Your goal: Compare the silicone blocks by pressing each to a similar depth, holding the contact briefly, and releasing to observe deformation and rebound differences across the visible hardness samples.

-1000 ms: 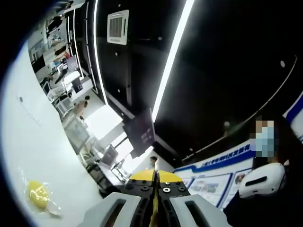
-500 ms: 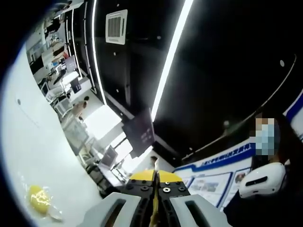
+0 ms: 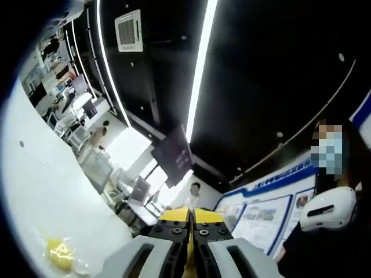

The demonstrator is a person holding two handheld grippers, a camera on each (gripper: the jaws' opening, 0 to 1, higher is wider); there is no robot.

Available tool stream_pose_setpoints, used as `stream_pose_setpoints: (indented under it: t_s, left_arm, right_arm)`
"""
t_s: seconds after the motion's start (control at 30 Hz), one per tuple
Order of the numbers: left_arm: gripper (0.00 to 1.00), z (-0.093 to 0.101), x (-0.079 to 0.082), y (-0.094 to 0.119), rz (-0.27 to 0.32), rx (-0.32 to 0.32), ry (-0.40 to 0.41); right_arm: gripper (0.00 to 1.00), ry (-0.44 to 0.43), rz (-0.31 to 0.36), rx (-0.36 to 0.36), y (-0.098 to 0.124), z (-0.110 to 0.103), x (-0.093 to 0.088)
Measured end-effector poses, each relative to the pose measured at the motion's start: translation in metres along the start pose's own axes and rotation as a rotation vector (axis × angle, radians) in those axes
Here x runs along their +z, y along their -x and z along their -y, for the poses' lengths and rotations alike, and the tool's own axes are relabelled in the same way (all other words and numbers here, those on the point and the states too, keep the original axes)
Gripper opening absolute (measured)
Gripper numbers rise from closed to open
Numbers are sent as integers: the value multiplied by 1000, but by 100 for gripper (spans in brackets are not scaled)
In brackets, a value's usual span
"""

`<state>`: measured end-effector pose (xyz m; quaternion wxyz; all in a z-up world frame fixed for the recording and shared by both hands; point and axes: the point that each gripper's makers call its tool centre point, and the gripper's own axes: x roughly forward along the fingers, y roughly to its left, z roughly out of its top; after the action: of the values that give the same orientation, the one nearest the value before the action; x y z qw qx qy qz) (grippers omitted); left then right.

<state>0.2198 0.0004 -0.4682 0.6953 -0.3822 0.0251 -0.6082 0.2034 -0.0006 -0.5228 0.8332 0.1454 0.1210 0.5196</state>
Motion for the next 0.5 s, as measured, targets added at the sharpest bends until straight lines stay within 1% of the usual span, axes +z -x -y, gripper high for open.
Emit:
stream_pose_setpoints:
  t_s: [0.13,0.2,0.3,0.4,0.47,0.5]
  left_arm:
    - [0,2,-1,4,-5,12,-12]
    - [0,4,-1,7,-6,19,-16]
    - [0,7,0,10,-6,29,-29]
    - [0,10,0,10,-9,39,-38]
    - [0,9,-1,11,-10,48,-38]
    - [0,8,-2,12,-10,63,-43]
  right_arm:
    - [6,5,-23,-2,-1,-3,-2]
    - [5,50,-47,-18,-1,-5,-4]
    - [5,54,-66,-19,-2,-10,-3]
    - [5,51,-76,-20,-2,-10,-4]
    - [5,74,-83,-29,-3,-8,-6]
    - [5,73,-91,-31,-4,-8,-7]
